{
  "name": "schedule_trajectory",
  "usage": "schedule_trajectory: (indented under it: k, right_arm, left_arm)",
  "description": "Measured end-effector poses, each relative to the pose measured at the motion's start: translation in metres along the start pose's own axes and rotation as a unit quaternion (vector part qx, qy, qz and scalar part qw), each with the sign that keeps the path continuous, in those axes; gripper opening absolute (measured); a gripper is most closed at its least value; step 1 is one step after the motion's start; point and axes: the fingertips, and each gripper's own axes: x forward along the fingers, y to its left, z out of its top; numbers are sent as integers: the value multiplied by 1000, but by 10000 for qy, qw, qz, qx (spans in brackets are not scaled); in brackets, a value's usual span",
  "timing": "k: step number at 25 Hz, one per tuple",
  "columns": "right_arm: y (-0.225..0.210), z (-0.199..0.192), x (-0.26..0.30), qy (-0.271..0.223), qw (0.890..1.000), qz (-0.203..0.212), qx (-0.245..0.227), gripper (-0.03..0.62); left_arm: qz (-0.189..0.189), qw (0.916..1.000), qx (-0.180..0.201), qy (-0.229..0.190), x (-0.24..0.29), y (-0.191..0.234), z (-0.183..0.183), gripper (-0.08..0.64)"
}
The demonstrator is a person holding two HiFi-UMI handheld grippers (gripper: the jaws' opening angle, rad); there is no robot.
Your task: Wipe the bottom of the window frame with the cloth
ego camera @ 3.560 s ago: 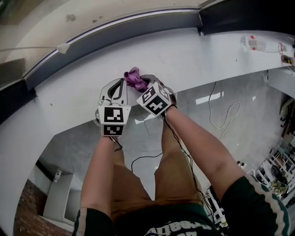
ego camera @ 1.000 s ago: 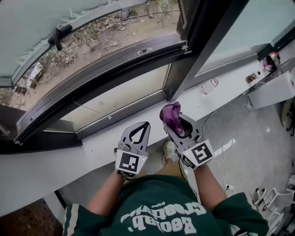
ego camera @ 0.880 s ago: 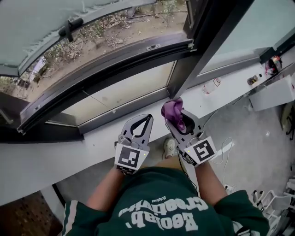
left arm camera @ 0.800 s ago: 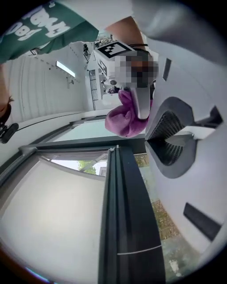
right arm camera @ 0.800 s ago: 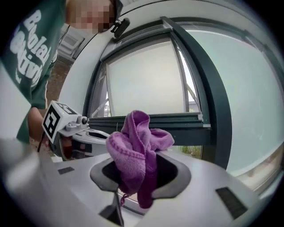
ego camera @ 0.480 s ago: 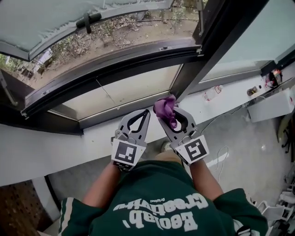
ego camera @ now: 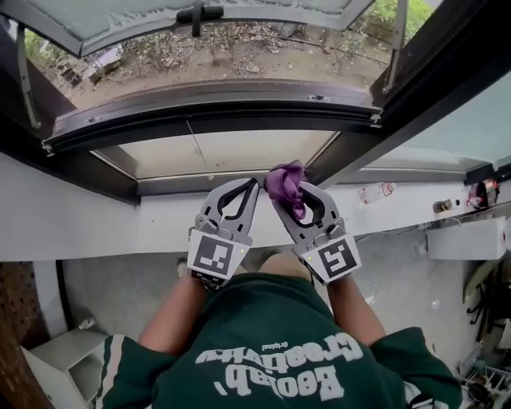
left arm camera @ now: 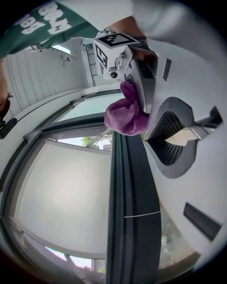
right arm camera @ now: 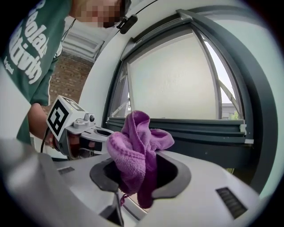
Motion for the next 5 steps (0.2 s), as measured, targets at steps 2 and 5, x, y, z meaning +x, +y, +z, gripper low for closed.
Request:
schedule_trajectory:
  k: [2,5]
  right_arm:
    - [-3,1,-1,-21,9999,159,-46,163]
    - [-8,-1,-6,4,9995,303,-92,163]
  left_arm:
    - [115,9999,-53,-11,4,-3,3,3]
    - [252,9996,-122,-83,11,-10,2,3]
